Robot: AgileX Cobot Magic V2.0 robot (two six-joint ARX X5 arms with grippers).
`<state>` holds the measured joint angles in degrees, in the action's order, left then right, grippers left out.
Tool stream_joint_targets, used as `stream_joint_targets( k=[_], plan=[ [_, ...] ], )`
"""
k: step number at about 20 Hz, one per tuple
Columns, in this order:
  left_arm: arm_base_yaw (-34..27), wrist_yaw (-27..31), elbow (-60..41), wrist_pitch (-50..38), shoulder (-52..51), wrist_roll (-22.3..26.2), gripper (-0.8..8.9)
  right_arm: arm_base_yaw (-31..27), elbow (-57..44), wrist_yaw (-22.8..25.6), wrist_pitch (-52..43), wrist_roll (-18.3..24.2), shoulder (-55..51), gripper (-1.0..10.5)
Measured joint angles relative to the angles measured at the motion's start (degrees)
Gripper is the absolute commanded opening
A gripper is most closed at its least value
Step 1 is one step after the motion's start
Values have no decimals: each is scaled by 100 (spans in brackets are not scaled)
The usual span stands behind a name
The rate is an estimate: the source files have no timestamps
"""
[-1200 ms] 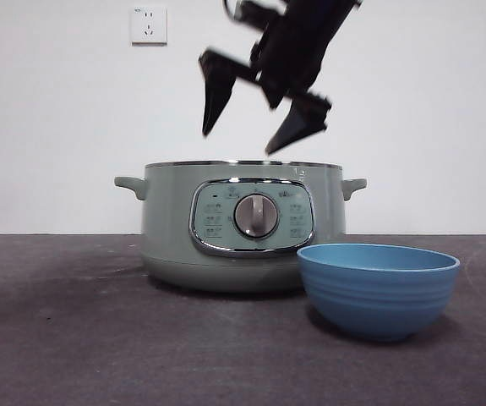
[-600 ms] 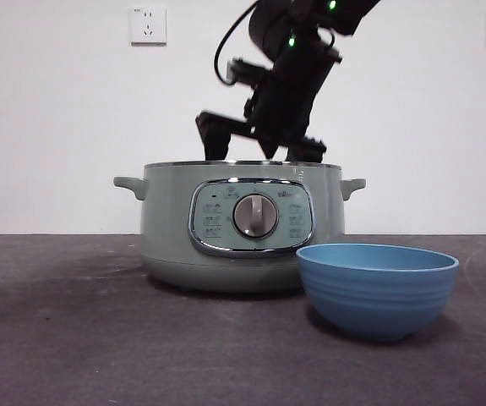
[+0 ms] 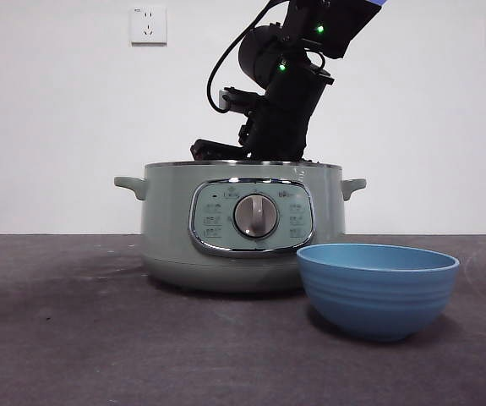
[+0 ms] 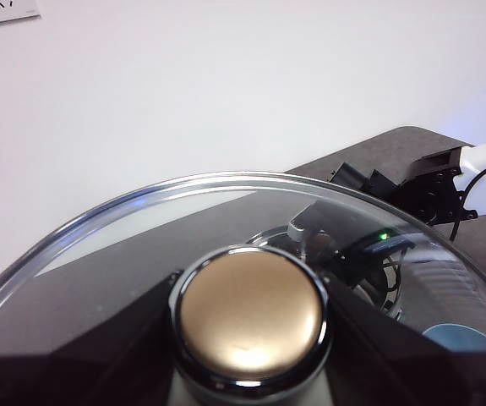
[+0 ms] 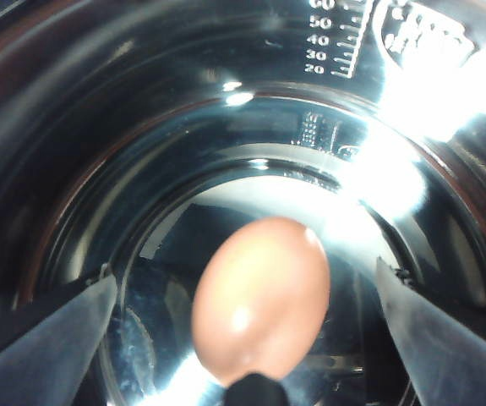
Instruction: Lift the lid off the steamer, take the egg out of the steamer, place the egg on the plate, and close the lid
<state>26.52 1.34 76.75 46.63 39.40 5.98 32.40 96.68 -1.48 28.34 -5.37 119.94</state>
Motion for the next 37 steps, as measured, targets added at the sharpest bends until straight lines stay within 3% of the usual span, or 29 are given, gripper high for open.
stream_joint_targets(
  k=[7, 14, 19, 22, 33, 37],
  plan=[
    [0, 0, 0, 7, 0, 0, -8, 7, 4, 15, -4, -2, 98, 380],
    [0, 0, 0, 96, 0, 0, -8, 4, 4, -2, -109, -44, 107, -16],
    [0, 0, 0, 94, 0, 0, -8, 4, 2, -2, -173, -42, -2, -17],
    [0, -2, 0, 94, 0, 0, -8, -9, 0, -2, 33, -20, -791, -17],
    [0, -4, 0, 94, 0, 0, -8, -13, 2, 140, 2463, 505, -3220, -18],
    [0, -4, 0, 94, 0, 0, -8, -17, -575, 168, 2557, 586, -3578, -18]
  ],
)
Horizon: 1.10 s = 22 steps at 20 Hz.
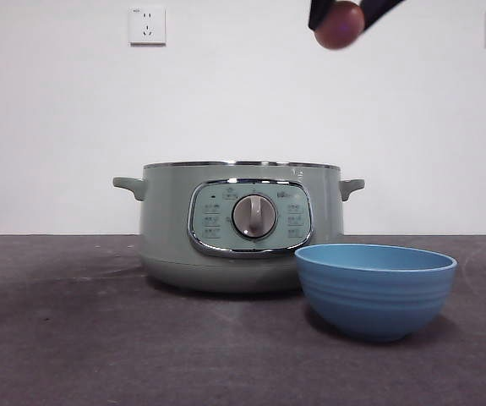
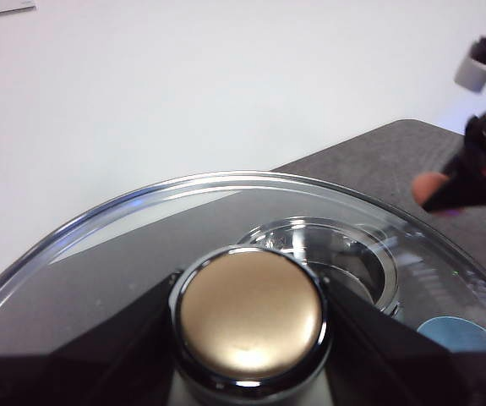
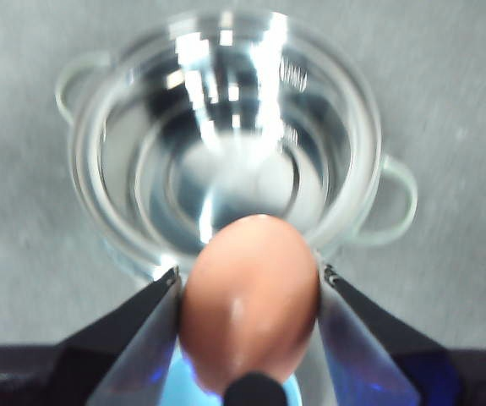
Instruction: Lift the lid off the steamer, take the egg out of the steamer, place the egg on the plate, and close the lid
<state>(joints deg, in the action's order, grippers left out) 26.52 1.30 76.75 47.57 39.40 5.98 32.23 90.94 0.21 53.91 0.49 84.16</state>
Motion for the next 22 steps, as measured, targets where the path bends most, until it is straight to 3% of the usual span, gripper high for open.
stream_joint_targets(
  k=[7, 11, 19, 22],
  plan=[
    [0, 0, 0, 0, 0, 0, -8, 0, -2409, -46, -1335, -173, -479, -17],
    [0, 0, 0, 2, 0, 0, -8, 0, -3407, -319, -2190, -356, -479, -17],
    [0, 0, 0, 70, 0, -2, -8, 0, -4076, -332, -2957, -459, -380, -17],
    [0, 0, 0, 81, 2, -2, -8, 7, -4083, -562, -3117, -461, -133, -17]
  ],
)
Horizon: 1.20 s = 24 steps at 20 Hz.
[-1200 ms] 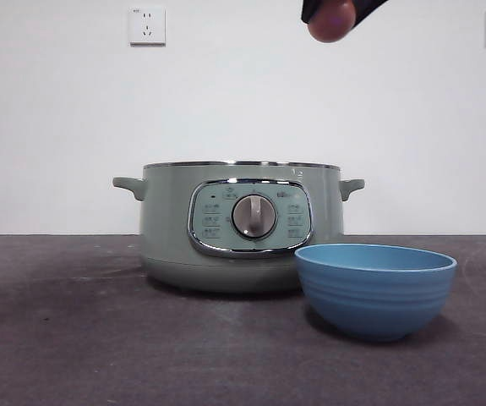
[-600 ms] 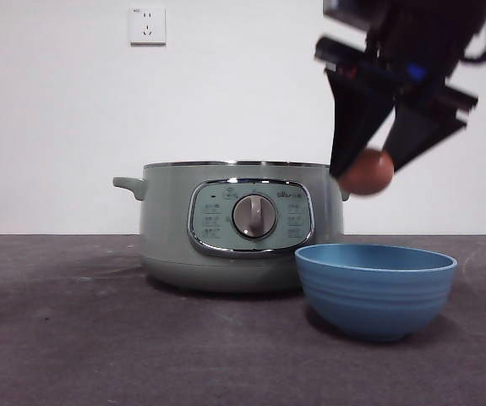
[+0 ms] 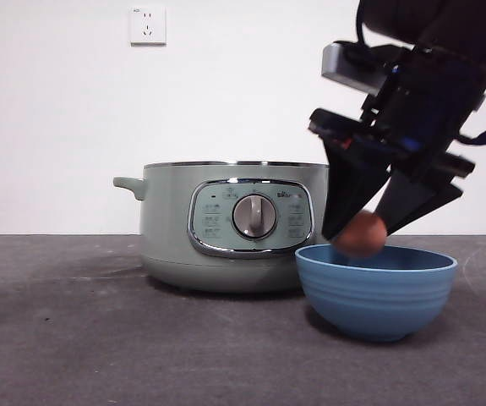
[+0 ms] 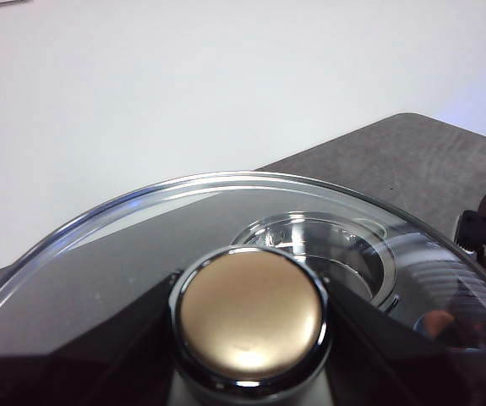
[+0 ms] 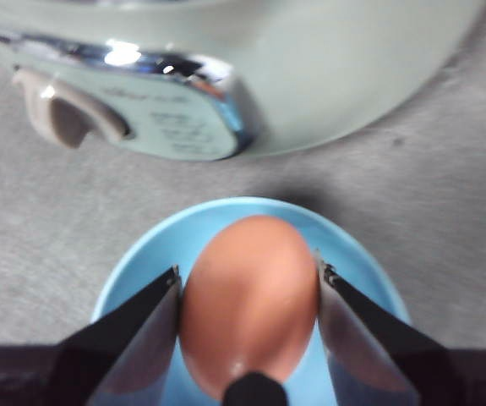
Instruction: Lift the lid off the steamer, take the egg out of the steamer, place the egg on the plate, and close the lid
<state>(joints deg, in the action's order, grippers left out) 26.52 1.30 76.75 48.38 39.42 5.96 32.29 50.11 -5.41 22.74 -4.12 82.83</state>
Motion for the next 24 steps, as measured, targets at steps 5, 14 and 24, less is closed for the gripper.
stream_joint_targets(
  k=[5, 14, 24],
  plan=[
    [0, 0, 0, 15, -2, 2, -8, 76, -37, -15, -37, 2, 407, -17],
    [0, 0, 0, 46, -2, 2, -8, 109, -352, -17, -234, 26, 498, -16],
    [0, 0, 0, 94, -2, 2, -8, 109, -352, -48, -76, 52, 498, 344]
  ],
)
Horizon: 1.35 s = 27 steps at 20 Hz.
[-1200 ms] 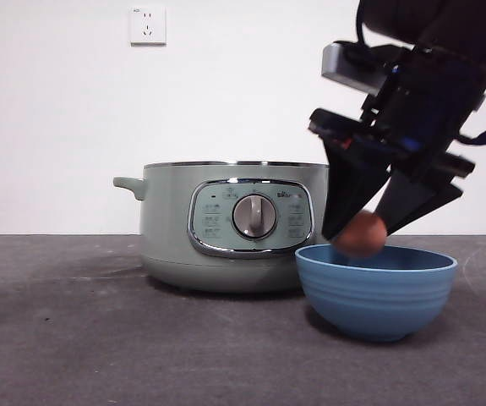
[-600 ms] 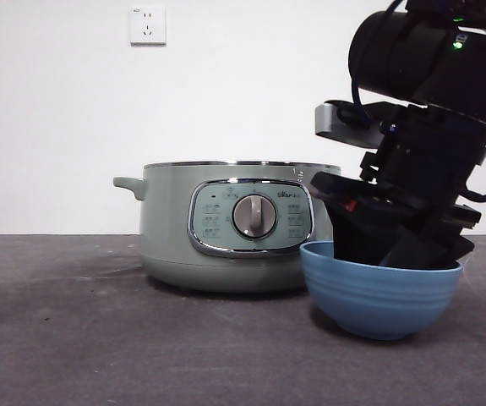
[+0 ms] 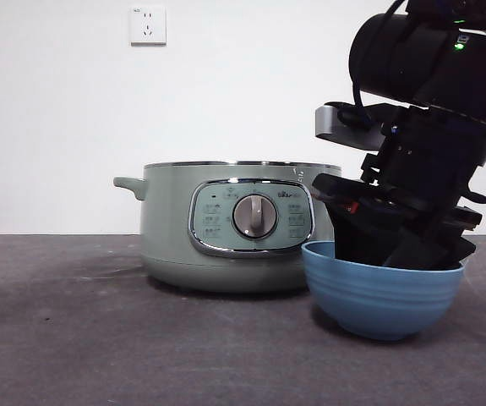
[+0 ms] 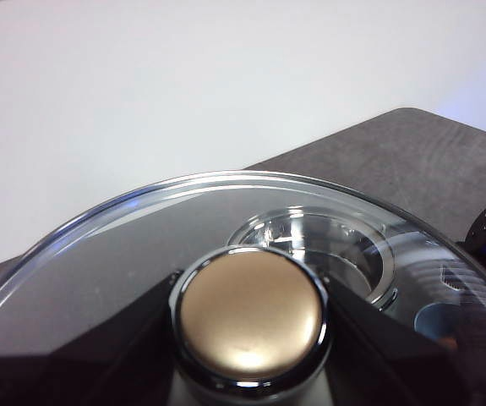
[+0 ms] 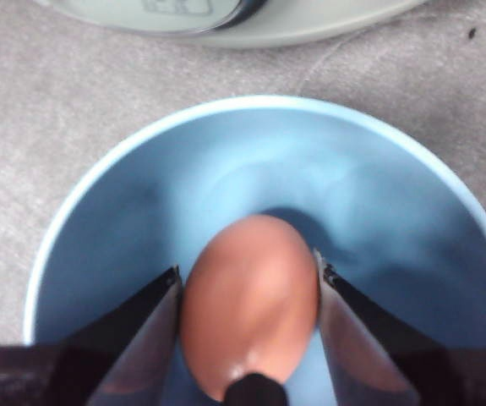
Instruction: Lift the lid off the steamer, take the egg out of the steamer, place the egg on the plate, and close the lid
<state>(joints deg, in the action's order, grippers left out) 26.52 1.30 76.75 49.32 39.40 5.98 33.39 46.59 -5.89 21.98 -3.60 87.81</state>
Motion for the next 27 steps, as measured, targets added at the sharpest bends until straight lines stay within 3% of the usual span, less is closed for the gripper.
stream_joint_targets(
  k=[9, 13, 19, 27],
  plan=[
    [0, -20, 0, 144, 9, -2, -8, 0, 0, -9, -87, -2, -52, 356],
    [0, -79, 0, 144, 116, -2, -8, 0, 0, -9, -50, -2, -688, 355],
    [0, -531, 0, -168, 656, -4, -8, 0, 0, -9, 472, -107, -2505, 351],
    [28, -1178, 0, -2028, 2293, -136, -8, 0, 0, 7, 1062, -791, -5626, 350]
  ],
)
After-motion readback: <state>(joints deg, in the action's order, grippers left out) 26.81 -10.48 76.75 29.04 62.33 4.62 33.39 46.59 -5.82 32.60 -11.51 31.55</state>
